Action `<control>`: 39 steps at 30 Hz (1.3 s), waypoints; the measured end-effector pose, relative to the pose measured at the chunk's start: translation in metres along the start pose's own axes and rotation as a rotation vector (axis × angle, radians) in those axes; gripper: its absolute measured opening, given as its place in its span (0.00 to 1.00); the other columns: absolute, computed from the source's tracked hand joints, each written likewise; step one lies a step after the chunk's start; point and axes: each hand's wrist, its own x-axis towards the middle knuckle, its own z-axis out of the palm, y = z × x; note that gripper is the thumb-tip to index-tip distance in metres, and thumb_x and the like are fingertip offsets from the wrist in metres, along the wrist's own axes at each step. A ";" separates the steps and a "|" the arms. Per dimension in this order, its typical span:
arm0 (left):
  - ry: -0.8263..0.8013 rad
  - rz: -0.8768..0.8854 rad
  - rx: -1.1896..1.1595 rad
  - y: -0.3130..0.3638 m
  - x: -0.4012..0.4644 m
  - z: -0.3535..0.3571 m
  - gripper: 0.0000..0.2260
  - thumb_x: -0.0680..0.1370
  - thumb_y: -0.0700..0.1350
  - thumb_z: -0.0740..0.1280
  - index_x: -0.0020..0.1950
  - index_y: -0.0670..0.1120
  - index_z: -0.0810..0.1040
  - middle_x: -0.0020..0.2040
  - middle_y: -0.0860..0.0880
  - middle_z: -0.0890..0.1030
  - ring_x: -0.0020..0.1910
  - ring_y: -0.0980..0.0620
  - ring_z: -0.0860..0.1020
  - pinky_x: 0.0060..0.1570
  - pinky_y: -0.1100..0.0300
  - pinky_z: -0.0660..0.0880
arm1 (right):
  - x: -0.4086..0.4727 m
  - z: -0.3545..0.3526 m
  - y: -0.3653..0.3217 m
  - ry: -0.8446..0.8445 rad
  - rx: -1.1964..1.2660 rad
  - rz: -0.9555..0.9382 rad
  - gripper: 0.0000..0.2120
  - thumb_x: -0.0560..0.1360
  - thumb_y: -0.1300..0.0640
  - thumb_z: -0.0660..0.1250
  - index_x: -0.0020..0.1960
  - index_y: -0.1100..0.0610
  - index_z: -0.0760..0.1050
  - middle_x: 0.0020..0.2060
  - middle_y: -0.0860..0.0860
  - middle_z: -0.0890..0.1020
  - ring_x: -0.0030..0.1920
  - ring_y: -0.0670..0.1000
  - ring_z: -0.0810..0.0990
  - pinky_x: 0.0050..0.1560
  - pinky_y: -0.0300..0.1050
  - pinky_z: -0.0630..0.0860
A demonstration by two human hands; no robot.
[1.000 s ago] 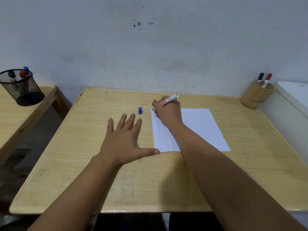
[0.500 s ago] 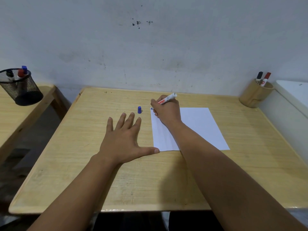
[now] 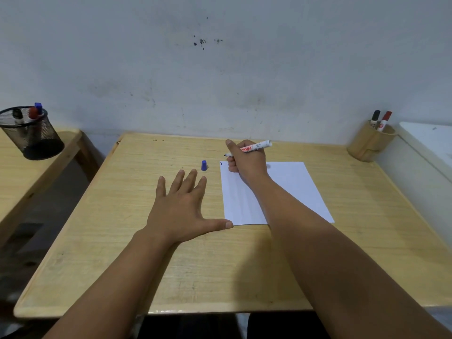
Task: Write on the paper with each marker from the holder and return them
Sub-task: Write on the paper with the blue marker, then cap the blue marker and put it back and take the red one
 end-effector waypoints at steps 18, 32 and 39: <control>0.382 -0.188 -0.539 0.010 0.065 -0.017 0.08 0.80 0.43 0.69 0.56 0.49 0.86 0.53 0.51 0.87 0.55 0.47 0.83 0.54 0.54 0.77 | -0.052 -0.078 -0.067 -0.143 0.097 0.006 0.10 0.85 0.60 0.65 0.61 0.57 0.85 0.49 0.59 0.88 0.48 0.59 0.90 0.47 0.60 0.89; 0.183 -0.165 -1.315 0.084 0.056 -0.100 0.08 0.82 0.40 0.70 0.57 0.39 0.86 0.51 0.41 0.87 0.48 0.47 0.84 0.57 0.49 0.83 | -0.091 -0.095 -0.075 -0.175 -0.442 -0.349 0.10 0.78 0.62 0.73 0.57 0.51 0.85 0.51 0.56 0.88 0.35 0.47 0.87 0.42 0.43 0.81; 0.197 -0.149 -1.328 0.111 0.054 -0.110 0.08 0.82 0.40 0.70 0.57 0.38 0.85 0.50 0.41 0.86 0.48 0.46 0.84 0.53 0.52 0.83 | -0.098 -0.119 -0.083 -0.125 -0.481 -0.368 0.11 0.76 0.60 0.73 0.53 0.46 0.85 0.49 0.52 0.88 0.41 0.56 0.90 0.41 0.49 0.82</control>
